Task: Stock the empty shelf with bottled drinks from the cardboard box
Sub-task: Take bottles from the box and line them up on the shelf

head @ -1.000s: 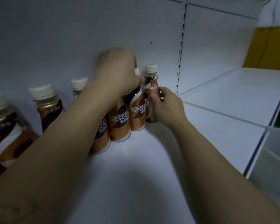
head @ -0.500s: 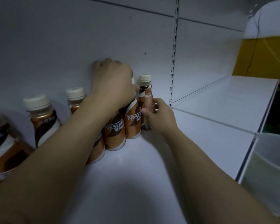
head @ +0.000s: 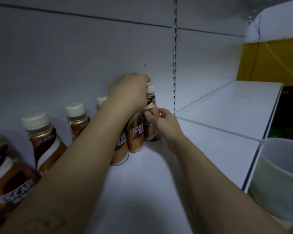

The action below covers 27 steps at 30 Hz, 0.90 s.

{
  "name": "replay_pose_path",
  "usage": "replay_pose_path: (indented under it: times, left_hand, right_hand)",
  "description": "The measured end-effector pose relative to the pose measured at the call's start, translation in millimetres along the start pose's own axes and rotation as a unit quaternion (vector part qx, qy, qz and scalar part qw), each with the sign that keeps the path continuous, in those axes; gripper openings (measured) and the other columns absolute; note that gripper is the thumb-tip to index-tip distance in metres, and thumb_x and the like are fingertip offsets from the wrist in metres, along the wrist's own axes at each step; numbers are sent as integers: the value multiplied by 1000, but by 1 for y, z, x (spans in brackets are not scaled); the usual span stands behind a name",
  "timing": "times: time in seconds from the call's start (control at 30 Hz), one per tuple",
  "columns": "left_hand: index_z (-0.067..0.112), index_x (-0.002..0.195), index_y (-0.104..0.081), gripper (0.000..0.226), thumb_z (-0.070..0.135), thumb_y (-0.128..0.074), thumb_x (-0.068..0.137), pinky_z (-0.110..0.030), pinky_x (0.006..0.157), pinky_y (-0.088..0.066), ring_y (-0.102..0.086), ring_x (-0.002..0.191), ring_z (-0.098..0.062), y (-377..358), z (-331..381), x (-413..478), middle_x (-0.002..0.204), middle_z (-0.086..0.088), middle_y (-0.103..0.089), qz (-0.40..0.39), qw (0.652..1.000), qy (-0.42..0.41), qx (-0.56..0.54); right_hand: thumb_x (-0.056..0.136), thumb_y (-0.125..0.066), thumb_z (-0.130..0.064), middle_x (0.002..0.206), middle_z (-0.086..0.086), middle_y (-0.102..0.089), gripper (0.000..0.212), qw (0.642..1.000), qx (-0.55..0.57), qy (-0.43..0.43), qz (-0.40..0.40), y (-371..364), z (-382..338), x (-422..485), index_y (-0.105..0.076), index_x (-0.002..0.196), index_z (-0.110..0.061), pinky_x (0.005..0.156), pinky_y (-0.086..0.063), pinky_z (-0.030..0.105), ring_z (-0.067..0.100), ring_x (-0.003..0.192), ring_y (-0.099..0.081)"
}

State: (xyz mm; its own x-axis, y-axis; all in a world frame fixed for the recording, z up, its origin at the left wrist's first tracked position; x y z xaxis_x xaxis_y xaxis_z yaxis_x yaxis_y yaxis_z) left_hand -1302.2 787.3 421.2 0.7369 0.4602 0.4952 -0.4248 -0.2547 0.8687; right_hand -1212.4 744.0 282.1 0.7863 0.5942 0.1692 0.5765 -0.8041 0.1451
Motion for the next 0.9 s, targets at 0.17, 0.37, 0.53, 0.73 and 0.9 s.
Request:
replay_pose_path:
  times: [0.17, 0.37, 0.53, 0.73, 0.9]
  left_hand:
    - [19, 120, -61, 39, 4, -58, 84, -42, 86, -51, -58, 103, -32, -8, 6, 5, 115, -9, -63, 4, 1000, -8, 1]
    - [26, 132, -52, 46, 21, -64, 88, -36, 85, -44, -55, 111, -27, -5, 0, 1, 127, -6, -58, 23, 998, -33, -56]
    - [25, 142, -45, 53, 18, -61, 92, -33, 102, -37, -49, 125, -25, -14, 0, 4, 140, -6, -52, -17, 997, -29, -69]
    - [21, 138, -51, 49, 7, -57, 91, -32, 92, -42, -54, 116, -26, -15, 4, 2, 129, -7, -57, -16, 998, -30, -46]
    - [12, 128, -54, 41, 6, -57, 88, -45, 91, -49, -56, 109, -32, -15, 6, -1, 121, -14, -61, -12, 999, -49, -6]
  right_hand:
    - [78, -75, -39, 109, 1, -65, 60, 998, -52, 17, 22, 6, 3, 3, -51, 128, -13, 80, -45, 28, 18, 100, -62]
    - [89, -61, -18, 109, 12, -68, 23, 999, 38, 1, 7, 2, 14, 11, -60, 110, -11, 94, -51, 47, 27, 103, -65]
    - [90, -55, -22, 116, 8, -68, 31, 1000, 7, 19, -12, 0, 11, 12, -66, 118, -13, 99, -49, 43, 23, 110, -63]
    - [88, -66, -32, 105, 0, -68, 39, 996, -49, 72, -26, -4, 4, 7, -60, 125, -20, 87, -51, 33, 19, 98, -66]
    - [92, -60, -30, 109, 4, -67, 29, 999, -26, 25, 19, 6, 15, 14, -54, 116, -15, 87, -51, 36, 23, 104, -64]
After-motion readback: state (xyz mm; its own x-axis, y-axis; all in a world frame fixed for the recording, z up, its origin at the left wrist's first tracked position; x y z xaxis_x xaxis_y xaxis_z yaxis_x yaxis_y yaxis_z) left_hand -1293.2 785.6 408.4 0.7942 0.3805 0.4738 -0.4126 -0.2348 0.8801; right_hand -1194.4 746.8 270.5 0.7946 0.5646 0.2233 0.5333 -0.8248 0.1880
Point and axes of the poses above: each hand's wrist, its own x-axis towards the middle knuckle, its own y-axis out of the back of the hand, z = x × y, the point moved 10 cm from there along x, towards the middle knuckle
